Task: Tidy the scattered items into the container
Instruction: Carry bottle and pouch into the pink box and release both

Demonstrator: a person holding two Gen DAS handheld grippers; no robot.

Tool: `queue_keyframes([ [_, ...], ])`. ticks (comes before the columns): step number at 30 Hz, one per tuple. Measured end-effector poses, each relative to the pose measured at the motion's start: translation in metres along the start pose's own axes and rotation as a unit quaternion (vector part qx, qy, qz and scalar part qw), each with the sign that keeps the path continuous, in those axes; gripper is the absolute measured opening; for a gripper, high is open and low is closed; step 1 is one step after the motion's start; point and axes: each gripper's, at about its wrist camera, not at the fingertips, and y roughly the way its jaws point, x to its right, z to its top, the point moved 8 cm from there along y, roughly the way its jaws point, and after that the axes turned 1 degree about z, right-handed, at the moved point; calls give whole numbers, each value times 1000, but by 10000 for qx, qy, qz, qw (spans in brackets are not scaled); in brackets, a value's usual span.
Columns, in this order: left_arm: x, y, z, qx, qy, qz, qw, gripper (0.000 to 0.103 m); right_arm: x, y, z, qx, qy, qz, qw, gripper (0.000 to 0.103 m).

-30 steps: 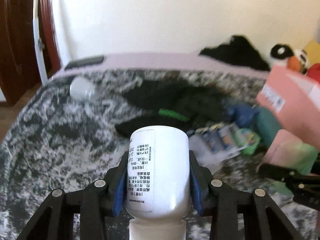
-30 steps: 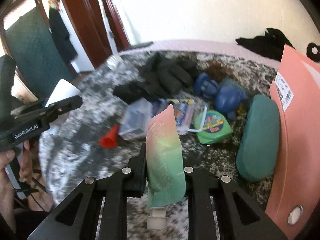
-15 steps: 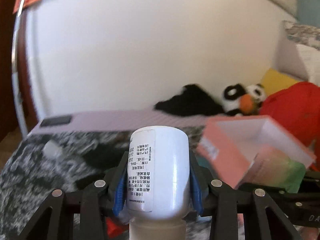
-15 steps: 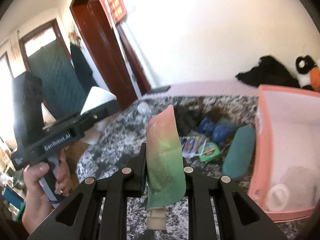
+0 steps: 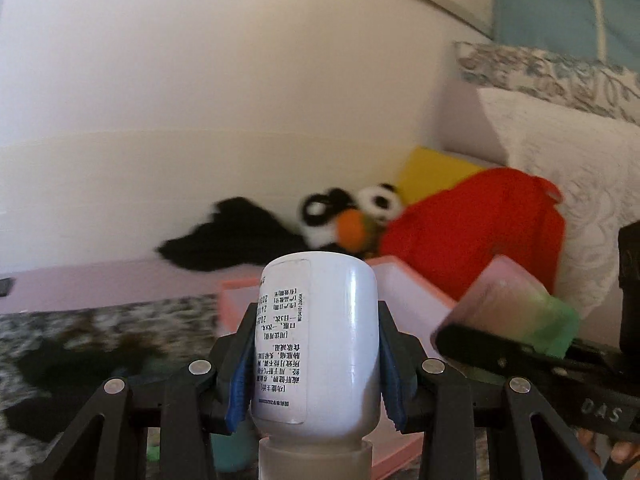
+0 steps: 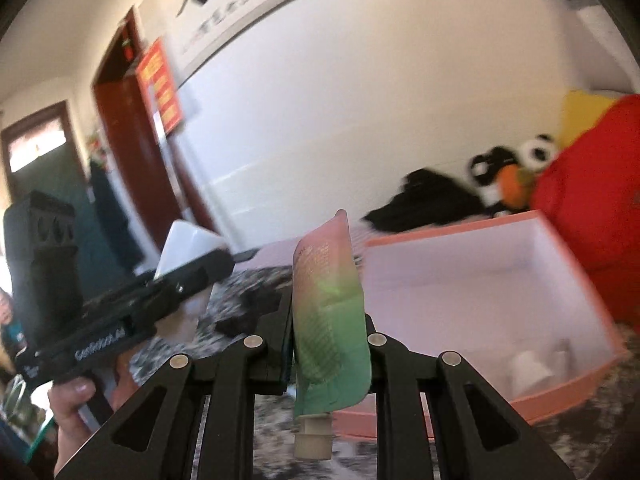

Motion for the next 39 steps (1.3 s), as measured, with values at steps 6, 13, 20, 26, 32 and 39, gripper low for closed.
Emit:
queue_keyframes([
  [6,50,51,-16,-369,223,-287,9987,44,66,-28,10,216,23,-885,9958,19],
  [13,44,115,-42,-927,67,-1,9957,45,132,8,0,-136,164,-1442,9893,19],
  [20,19,101,-31,-552,-260,268,9978,93,165,36,-5,-145,140,-2312,9727,95],
  [26,-8,64,-13,-163,-441,500,9976,96,142,23,8,277,-35,-2268,9735,95],
  [32,-48,34,-24,-270,-335,1032,9937,96,91,36,7,292,-398,-1900,9805,95],
  [39,-128,-27,-41,-321,-626,1776,9816,96,-1,70,-11,153,-1016,-1169,9878,96],
])
